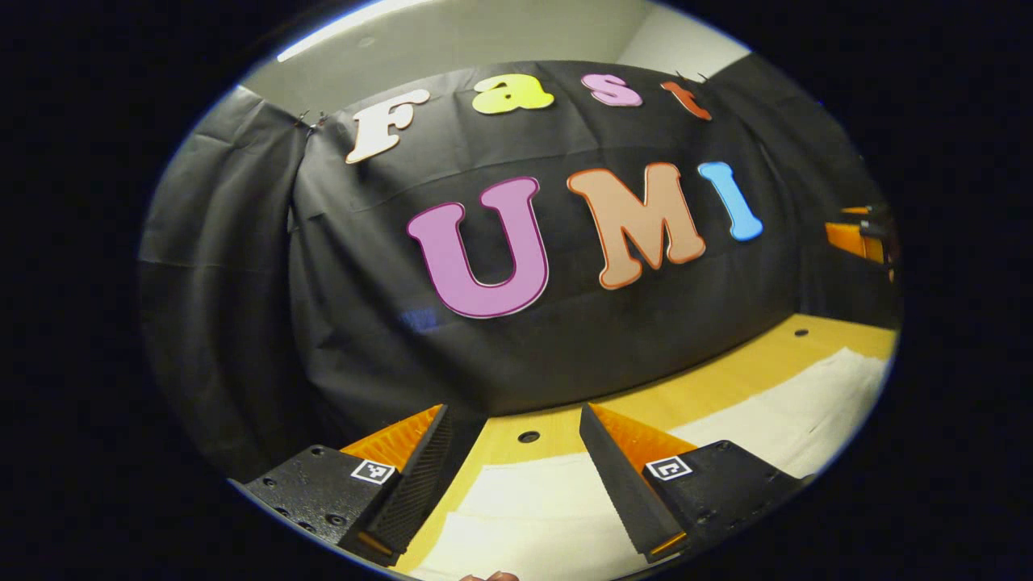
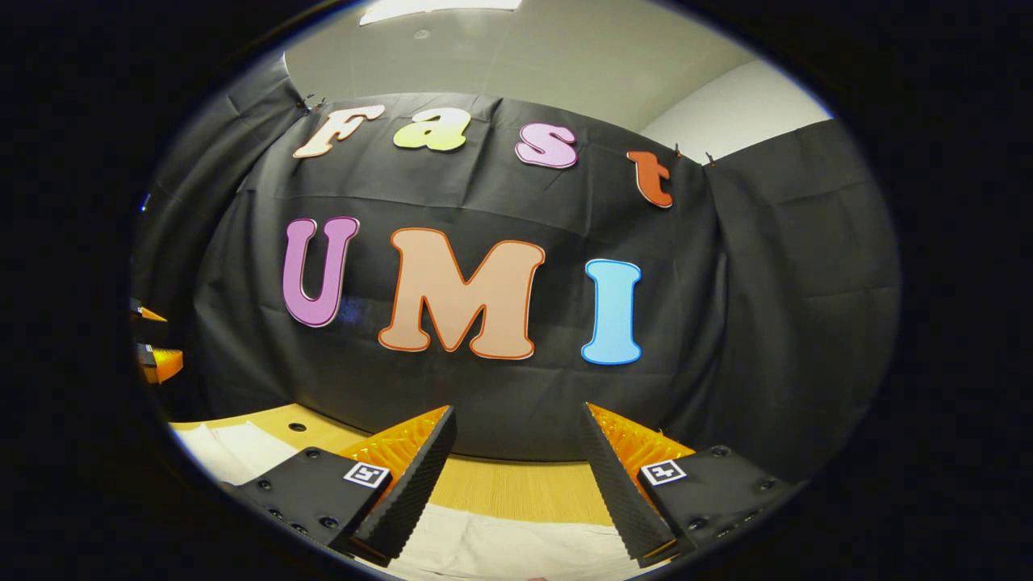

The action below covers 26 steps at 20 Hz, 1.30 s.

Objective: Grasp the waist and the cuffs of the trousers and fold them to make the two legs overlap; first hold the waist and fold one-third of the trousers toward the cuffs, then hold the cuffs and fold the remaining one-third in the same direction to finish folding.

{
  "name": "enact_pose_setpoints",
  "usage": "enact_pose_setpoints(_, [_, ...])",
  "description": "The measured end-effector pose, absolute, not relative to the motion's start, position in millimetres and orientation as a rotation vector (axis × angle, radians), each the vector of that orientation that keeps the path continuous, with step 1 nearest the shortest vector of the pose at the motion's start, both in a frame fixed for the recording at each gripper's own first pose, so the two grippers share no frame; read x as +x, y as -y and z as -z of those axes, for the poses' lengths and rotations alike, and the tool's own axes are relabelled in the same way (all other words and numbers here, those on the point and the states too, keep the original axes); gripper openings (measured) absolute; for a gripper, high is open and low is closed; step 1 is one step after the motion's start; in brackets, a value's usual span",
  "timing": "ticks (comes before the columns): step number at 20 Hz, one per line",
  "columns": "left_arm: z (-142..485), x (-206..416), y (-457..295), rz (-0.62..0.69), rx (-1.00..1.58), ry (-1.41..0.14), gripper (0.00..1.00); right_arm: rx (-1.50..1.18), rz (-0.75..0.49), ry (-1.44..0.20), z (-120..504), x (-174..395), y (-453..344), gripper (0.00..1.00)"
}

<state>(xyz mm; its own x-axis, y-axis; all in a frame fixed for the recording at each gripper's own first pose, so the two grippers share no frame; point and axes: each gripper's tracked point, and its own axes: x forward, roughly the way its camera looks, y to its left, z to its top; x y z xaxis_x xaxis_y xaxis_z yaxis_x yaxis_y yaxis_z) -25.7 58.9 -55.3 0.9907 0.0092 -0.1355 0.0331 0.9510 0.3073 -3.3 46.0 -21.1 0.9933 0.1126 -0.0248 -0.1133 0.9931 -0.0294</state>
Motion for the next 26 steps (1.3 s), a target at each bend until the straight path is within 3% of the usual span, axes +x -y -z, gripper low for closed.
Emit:
enact_pose_setpoints(1, [62, -31, -63, 0.020, 0.354, -0.155, 1.00, -0.034, -0.117, -0.026, 23, -5, -47, 0.96])
enact_pose_setpoints(2, [71, -37, -67, 0.027, 0.389, -0.177, 0.96, -0.034, -0.121, -0.030, 25, -4, -50, 0.97])
enact_pose_setpoints(15, [227, -135, -127, 0.195, 0.703, -0.597, 0.96, -0.031, -0.164, -0.074, 45, -9, -74, 0.97])
enact_pose_setpoints(26, [329, -164, -151, 0.479, 1.006, -0.834, 0.97, -0.071, -0.133, -0.115, 62, -19, -63, 0.97])
